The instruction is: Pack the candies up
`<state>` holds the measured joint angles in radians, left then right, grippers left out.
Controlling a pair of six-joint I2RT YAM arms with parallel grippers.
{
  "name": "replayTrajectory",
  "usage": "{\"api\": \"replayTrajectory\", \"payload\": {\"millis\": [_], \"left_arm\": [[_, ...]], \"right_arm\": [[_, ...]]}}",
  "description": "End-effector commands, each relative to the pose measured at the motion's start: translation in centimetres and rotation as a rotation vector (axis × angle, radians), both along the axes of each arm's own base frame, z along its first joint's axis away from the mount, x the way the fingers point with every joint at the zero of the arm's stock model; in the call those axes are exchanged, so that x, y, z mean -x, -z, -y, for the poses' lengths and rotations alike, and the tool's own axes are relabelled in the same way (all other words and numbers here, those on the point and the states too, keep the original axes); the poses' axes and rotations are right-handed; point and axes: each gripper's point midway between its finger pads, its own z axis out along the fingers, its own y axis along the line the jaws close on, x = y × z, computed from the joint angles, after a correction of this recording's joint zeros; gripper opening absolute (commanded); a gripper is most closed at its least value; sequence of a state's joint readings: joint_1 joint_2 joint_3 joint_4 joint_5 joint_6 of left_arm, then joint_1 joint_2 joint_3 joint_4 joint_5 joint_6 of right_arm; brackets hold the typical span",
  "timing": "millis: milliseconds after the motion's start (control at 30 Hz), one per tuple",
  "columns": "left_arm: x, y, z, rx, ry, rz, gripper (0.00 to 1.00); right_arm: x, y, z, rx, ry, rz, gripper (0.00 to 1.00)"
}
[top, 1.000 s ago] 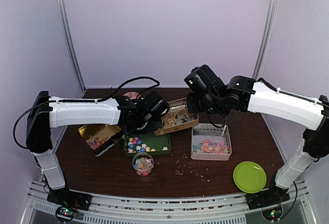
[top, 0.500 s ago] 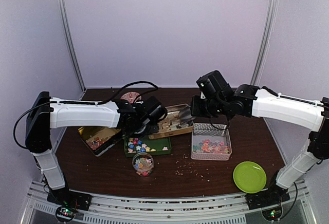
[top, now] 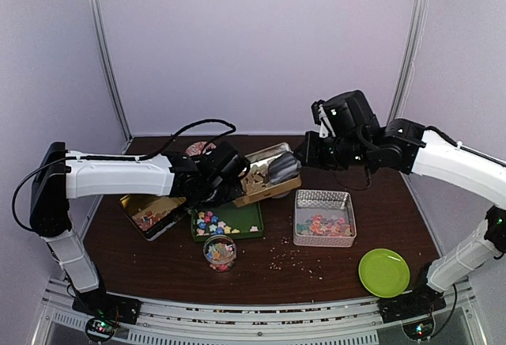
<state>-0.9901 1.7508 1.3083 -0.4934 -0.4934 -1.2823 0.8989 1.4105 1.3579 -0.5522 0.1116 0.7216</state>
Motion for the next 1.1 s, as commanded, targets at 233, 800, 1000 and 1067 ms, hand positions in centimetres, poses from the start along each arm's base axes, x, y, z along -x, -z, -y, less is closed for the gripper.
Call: {"api": "replayTrajectory", "payload": {"millis": [233, 800, 1000, 1067], "left_arm": [[-1.1, -2.1, 0.9, 0.068, -0.028, 0.023, 0.00], [-1.4, -2.4, 1.2, -0.023, -0.007, 0.035, 0.00], [-1.1, -3.4, 1.6, -0.025, 0.022, 0.064, 0.00], [-1.0, -3.9, 1.5, -0.021, 0.024, 0.083, 0.00]], "right_arm": [[-1.2, -1.3, 3.1, 0.212, 0.094, 0.085, 0.00], [-3.5, 0.9, 3.0, 0.577, 0.191, 0.190, 0.00], [-3.9, 3.4, 2.6, 0.658, 0.184, 0.172, 0.00], [-3.6, 4.5, 1.9, 0.639, 0.150, 0.142, 0.00]]}}
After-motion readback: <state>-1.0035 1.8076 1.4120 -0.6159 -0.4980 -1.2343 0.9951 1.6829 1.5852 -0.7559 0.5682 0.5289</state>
